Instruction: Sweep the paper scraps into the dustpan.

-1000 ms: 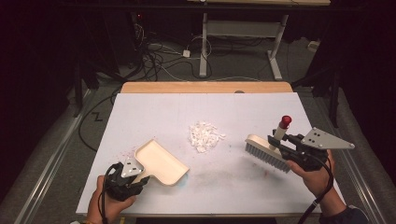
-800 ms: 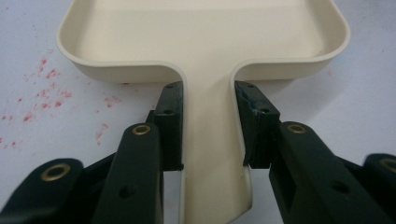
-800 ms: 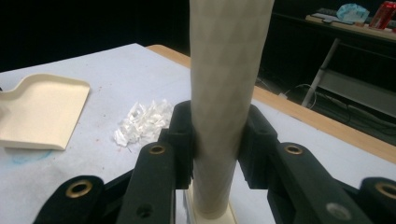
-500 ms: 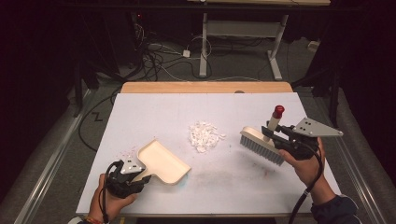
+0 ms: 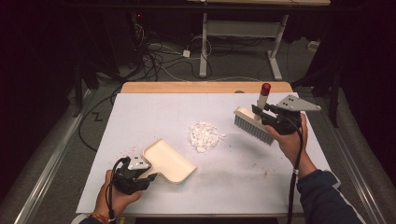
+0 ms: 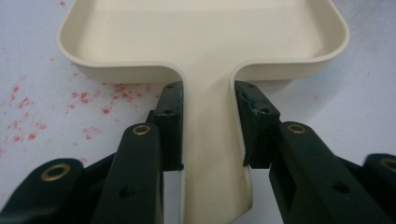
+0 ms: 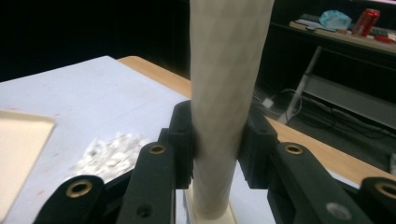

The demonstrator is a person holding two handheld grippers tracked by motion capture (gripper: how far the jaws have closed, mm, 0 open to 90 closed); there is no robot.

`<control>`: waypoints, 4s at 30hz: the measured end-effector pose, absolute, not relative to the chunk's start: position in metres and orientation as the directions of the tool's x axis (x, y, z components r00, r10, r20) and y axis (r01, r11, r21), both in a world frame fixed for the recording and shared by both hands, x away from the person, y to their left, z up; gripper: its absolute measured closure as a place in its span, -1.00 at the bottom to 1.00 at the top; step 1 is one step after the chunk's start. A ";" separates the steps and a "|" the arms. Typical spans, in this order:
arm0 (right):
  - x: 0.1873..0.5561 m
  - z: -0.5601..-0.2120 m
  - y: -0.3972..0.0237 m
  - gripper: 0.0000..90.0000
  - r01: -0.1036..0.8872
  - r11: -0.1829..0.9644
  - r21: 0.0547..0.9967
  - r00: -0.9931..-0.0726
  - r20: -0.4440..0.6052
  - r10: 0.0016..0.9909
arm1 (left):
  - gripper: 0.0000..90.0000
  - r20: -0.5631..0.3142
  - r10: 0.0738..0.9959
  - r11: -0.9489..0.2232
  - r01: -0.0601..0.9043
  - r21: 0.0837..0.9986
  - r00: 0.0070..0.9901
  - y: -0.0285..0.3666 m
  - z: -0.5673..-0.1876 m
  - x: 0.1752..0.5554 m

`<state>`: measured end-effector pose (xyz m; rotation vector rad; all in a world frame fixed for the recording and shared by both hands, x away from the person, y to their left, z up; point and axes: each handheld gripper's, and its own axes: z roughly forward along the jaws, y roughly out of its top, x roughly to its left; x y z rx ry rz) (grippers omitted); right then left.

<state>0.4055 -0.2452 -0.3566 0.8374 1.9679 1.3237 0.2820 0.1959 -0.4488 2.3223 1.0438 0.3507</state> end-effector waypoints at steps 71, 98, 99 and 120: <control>0.404 -0.406 -0.067 0.58 0.091 0.267 0.959 -0.801 -0.089 0.592 | 0.41 -0.016 0.728 -0.572 0.621 0.537 0.685 0.145 -0.451 0.347; 0.404 -0.377 -0.122 0.58 0.088 0.211 0.974 -0.686 -0.094 0.722 | 0.41 0.003 0.716 -0.596 0.610 0.522 0.698 0.164 -0.457 0.337; 0.405 -0.378 -0.123 0.58 0.084 0.224 0.971 -0.680 -0.108 0.725 | 0.41 0.006 0.716 -0.598 0.609 0.521 0.698 0.164 -0.457 0.337; 0.385 -0.410 -0.081 0.58 0.105 0.317 0.942 -0.731 -0.143 0.668 | 0.41 0.020 0.715 -0.608 0.607 0.511 0.699 0.158 -0.460 0.335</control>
